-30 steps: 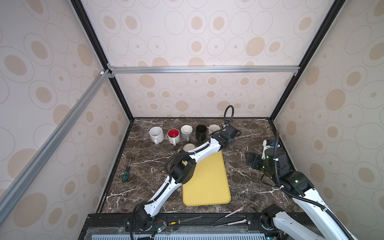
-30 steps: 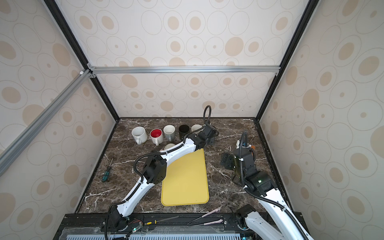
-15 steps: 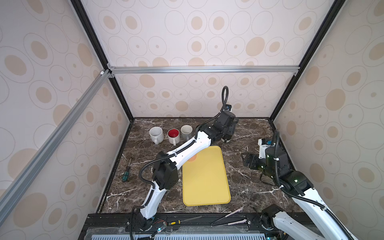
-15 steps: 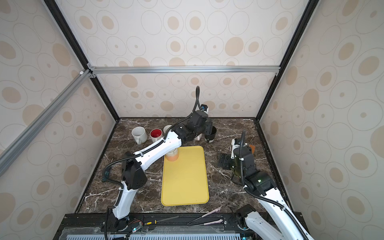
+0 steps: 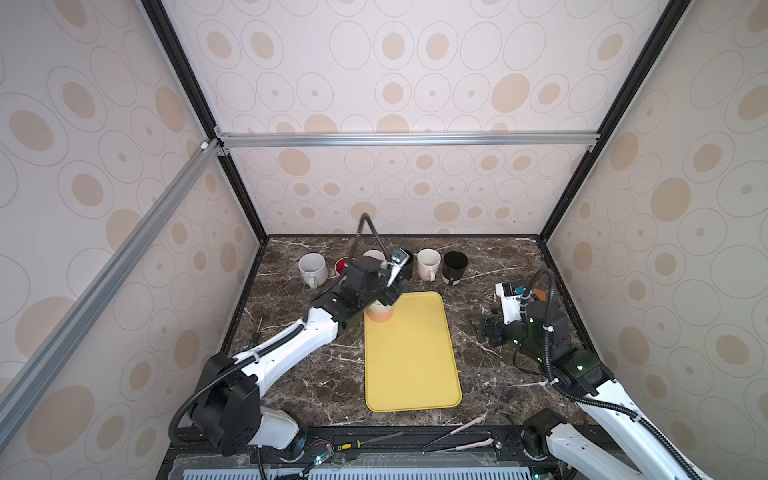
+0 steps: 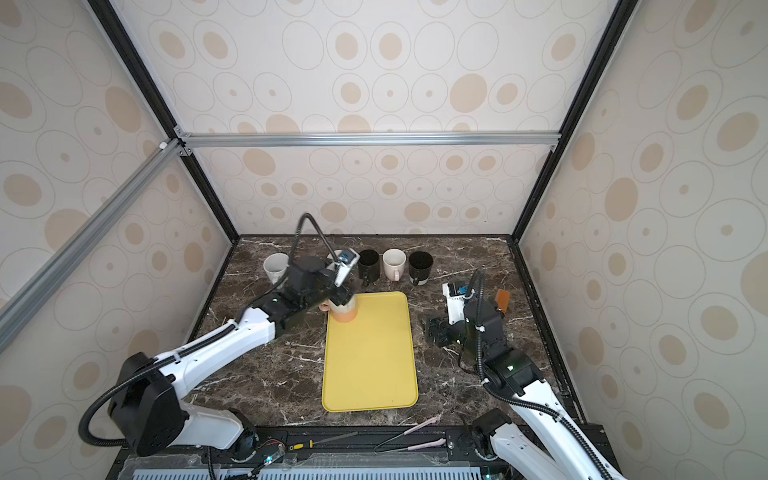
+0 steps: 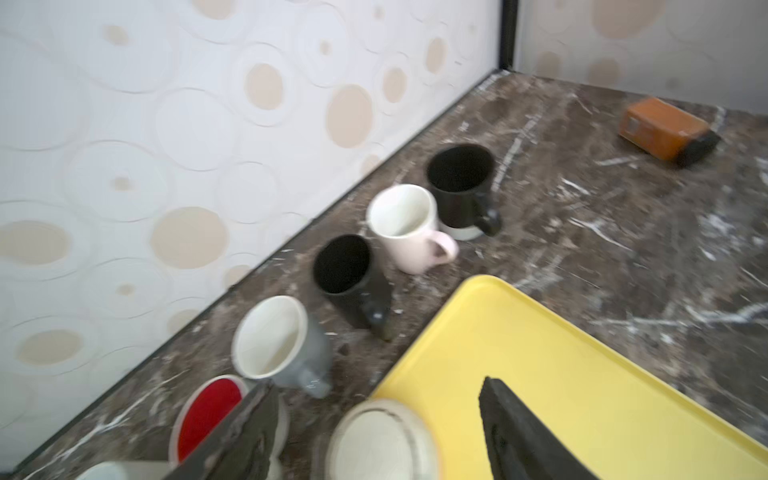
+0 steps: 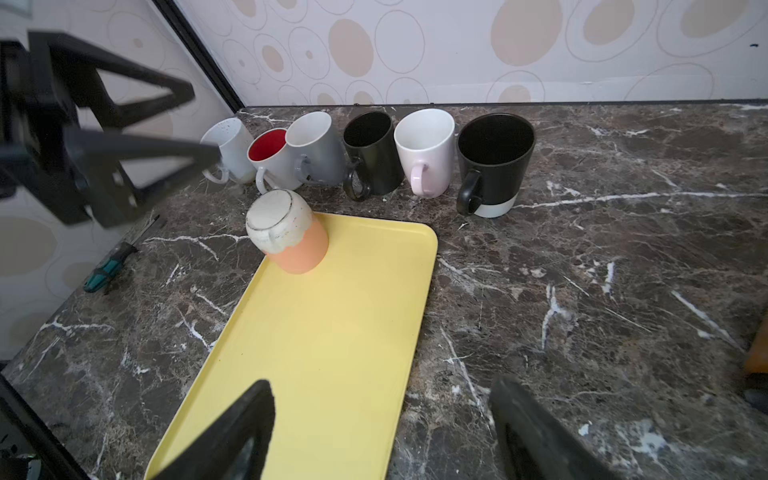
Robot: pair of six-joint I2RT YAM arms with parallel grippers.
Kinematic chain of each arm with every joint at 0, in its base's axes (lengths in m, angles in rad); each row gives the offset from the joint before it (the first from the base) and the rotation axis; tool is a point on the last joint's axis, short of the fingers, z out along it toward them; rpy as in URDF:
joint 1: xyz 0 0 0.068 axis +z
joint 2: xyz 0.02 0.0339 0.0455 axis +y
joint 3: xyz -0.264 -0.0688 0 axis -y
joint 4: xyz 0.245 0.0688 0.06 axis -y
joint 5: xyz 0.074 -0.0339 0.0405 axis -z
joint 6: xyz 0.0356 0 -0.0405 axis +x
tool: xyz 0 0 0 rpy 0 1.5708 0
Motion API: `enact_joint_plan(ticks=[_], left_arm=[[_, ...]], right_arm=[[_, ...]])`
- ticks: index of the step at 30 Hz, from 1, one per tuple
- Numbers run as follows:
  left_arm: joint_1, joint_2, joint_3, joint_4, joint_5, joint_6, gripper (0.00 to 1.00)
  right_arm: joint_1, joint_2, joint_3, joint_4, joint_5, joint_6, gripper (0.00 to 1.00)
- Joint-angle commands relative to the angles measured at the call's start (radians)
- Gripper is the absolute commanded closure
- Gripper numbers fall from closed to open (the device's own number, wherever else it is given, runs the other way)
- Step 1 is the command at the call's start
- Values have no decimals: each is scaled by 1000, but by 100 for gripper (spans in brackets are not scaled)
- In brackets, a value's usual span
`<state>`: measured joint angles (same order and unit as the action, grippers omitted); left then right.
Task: Turn the mug right side up
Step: 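Open the left gripper and move it over the upside-down peach mug, then lower the left gripper onto the peach mug's base and close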
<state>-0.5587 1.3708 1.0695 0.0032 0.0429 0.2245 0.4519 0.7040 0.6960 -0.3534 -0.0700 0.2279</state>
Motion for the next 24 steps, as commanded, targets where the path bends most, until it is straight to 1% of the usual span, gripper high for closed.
enact_joint_plan(ticks=[1, 3, 4, 7, 8, 10, 12, 13, 15, 18, 22, 24], left_arm=[[84, -41, 40, -139, 116, 99, 24], [131, -24, 55, -264, 180, 189, 27], [141, -11, 64, -313, 191, 230, 27], [166, 36, 71, -422, 164, 355, 26], [181, 52, 75, -475, 172, 399, 25], [222, 94, 98, -589, 227, 479, 25], [265, 146, 127, -683, 228, 554, 26], [275, 159, 132, -700, 214, 577, 26], [301, 158, 114, -666, 200, 597, 25], [329, 182, 107, -652, 281, 614, 26], [330, 194, 71, -576, 335, 633, 26], [331, 206, 67, -550, 343, 628, 26]], right_arm=[[12, -32, -32, 102, -32, -100, 16], [14, -36, -39, 104, -59, -112, 16], [17, -35, -39, 104, -67, -111, 16], [27, -35, -39, 101, -77, -112, 15], [31, -37, -39, 98, -72, -114, 15], [33, -46, -44, 106, -55, -97, 15], [33, -74, -63, 136, -47, -82, 15], [33, -84, -68, 141, -42, -80, 15], [33, -96, -70, 137, -18, -79, 15], [33, -97, -70, 128, -5, -78, 15], [33, -87, -69, 129, -2, -71, 16], [33, -83, -66, 124, 14, -69, 16]])
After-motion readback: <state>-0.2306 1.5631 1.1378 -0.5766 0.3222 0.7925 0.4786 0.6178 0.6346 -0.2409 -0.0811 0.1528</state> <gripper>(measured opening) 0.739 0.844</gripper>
